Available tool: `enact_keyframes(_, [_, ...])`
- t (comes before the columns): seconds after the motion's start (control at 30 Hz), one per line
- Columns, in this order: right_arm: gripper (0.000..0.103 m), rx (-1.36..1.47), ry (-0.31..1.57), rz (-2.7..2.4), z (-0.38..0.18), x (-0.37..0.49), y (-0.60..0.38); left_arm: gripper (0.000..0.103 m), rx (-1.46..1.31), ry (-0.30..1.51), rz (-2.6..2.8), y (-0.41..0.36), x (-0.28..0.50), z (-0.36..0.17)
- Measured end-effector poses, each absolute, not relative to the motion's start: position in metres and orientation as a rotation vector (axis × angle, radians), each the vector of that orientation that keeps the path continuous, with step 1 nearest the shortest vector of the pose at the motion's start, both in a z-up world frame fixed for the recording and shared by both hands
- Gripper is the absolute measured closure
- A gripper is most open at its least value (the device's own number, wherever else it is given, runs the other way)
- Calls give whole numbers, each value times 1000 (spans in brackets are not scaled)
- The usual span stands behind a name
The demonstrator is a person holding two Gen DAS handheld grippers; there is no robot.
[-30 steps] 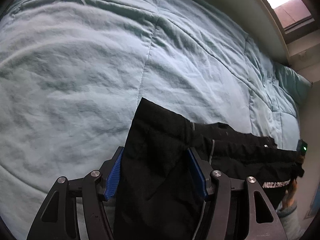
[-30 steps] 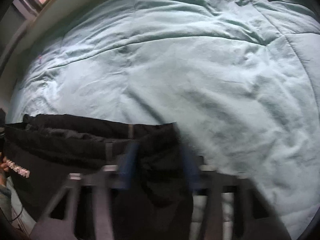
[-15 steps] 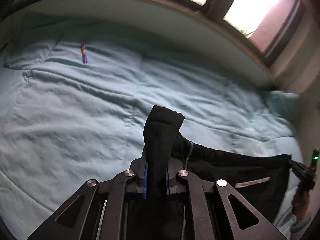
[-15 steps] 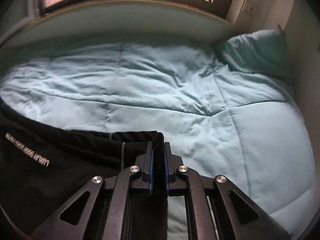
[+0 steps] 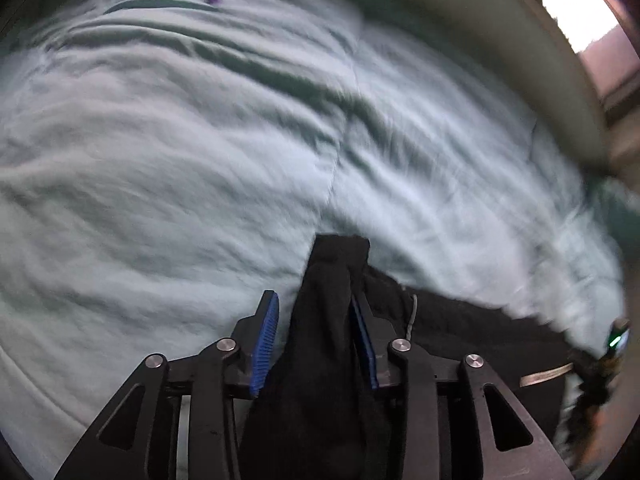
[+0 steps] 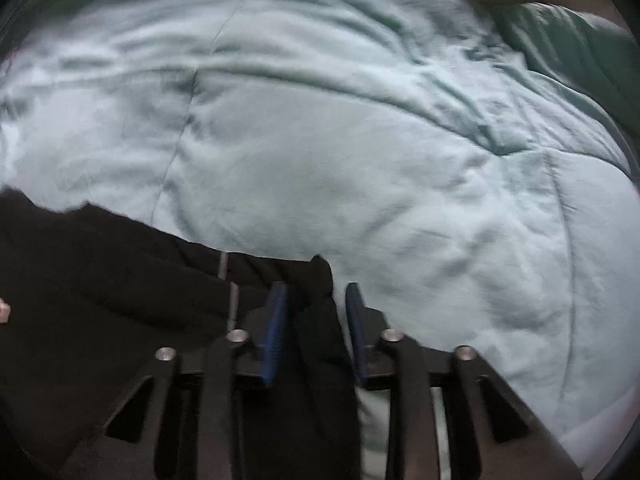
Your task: Fold large clothes
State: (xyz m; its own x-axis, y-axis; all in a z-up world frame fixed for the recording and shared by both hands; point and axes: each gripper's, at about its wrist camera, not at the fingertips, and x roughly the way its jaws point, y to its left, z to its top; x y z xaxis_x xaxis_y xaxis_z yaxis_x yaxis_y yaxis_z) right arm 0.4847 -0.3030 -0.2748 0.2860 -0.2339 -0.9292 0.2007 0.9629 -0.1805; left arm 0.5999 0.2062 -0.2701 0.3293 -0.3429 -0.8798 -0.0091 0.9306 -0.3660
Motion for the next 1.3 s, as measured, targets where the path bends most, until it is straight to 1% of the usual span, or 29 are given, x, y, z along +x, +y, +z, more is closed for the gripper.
enact_keyframes(0.03, [69, -8, 1230, -287, -264, 479, -306, 63, -374, 1209, -236, 215, 598, -263])
enact_keyframes(0.07, [63, 30, 1199, -280, -247, 467, -310, 63, -446, 1186, -245, 232, 595, -253])
enact_keyframes(0.13, [52, 65, 1151, -270, -221, 449, -306, 65, -473, 1156, -192, 250, 587, -240])
enact_keyframes(0.2, [52, 78, 1112, -233, -197, 427, -295, 65, -457, 1118, -183, 260, 570, -221])
enact_keyframes(0.27, [52, 105, 1096, -171, -183, 400, -274, 65, -435, 1114, -218, 253, 548, -207])
enact_keyframes(0.33, [52, 163, 1113, -94, -183, 377, -249, 65, -364, 1104, -284, 228, 514, -194])
enact_keyframes(0.43, [52, 193, 1146, -29, -194, 350, -212, 65, -214, 1106, -339, 182, 460, -187])
enact_keyframes(0.53, [52, 152, 1180, 2, -212, 333, -177, 65, -125, 1125, -416, 134, 404, -199])
enact_keyframes(0.63, [52, 154, 1220, 32, -238, 331, -156, 64, 19, 1205, -376, 94, 381, -240])
enact_keyframes(0.7, [52, 129, 1279, 25, -265, 342, -156, 62, 71, 1237, -321, 83, 382, -270])
enact_keyframes(0.77, [52, 173, 1317, 27, -280, 347, -158, 62, 31, 1279, -296, 84, 391, -286])
enact_keyframes(0.83, [52, 155, 1318, 31, -277, 348, -156, 62, 19, 1294, -299, 85, 397, -279])
enact_keyframes(0.9, [52, 131, 1306, 47, -258, 348, -155, 62, 31, 1278, -334, 86, 399, -262])
enact_keyframes(1.0, [52, 168, 1194, 86, -220, 359, -159, 62, -3, 1187, -398, 93, 408, -225])
enact_keyframes(1.07, [47, 201, 1151, 82, -206, 382, -163, 61, -12, 1161, -347, 97, 430, -215])
enact_keyframes(1.13, [47, 218, 1130, 72, -208, 410, -166, 61, -48, 1169, -292, 104, 454, -220])
enact_keyframes(1.2, [46, 230, 1156, 18, -230, 442, -174, 61, -102, 1234, -194, 119, 481, -242])
enact_keyframes(1.23, [40, 243, 1182, 8, -245, 450, -175, 62, -130, 1268, -171, 125, 489, -255])
enact_keyframes(1.27, [30, 280, 1219, 12, -263, 462, -179, 62, -176, 1299, -169, 132, 497, -269])
enact_keyframes(1.3, [25, 301, 1235, 8, -276, 469, -182, 62, -189, 1312, -170, 133, 501, -276])
